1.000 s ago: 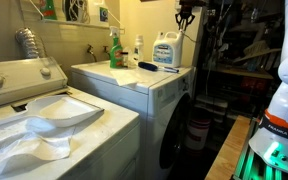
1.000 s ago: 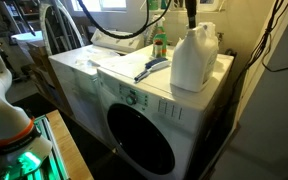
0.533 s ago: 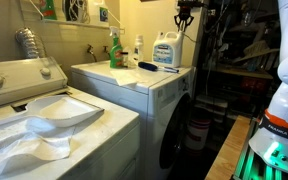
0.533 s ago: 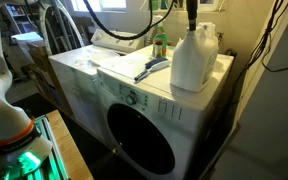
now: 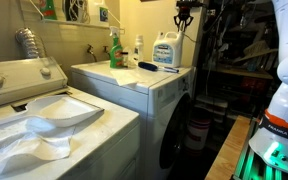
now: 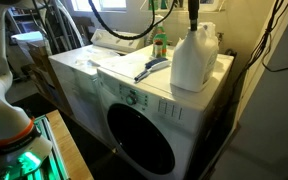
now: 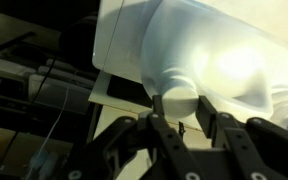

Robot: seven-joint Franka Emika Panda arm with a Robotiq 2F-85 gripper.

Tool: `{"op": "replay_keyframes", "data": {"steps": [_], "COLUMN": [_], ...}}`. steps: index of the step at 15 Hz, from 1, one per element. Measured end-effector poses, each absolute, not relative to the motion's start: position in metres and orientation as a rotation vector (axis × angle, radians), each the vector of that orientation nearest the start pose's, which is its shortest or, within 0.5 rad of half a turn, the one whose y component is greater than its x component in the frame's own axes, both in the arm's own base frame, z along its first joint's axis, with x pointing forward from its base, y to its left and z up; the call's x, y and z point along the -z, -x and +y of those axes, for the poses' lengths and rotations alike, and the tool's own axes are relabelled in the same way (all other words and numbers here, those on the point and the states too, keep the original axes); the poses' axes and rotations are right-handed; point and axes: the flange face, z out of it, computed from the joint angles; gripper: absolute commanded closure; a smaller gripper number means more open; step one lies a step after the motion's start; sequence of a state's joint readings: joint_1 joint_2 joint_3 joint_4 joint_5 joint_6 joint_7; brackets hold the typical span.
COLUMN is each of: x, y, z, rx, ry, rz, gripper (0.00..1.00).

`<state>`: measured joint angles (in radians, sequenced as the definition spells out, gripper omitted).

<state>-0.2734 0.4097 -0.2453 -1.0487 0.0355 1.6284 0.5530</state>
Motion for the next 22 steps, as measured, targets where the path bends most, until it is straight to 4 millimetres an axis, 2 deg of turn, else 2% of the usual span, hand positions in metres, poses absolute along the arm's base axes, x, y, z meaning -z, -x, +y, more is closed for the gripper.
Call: {"op": "replay_keyframes", "data": {"steps": [12,13,14,15,20,22], "x": [-0.6298,-0.6297,-0.6296,-0.6297,-0.6216,-0.6228], "y": [-0.6124,-0.6125,-0.6128,-0.6132,-0.617,-0.6166], "z": [-0.2935,-0.2934,-0.2934,-0.2935,-0.2945,-0.2947], "rx": [0.253,0.249,0.246,0.245,0.219,0.223], "ry": [2.763,2.764,2.765,2.765,2.769,2.767], "rz": [1.608,1.608,1.608,1.609,1.612,1.612], "gripper": [0.87,0.82,0.37,0.36,0.02,0.0]}}
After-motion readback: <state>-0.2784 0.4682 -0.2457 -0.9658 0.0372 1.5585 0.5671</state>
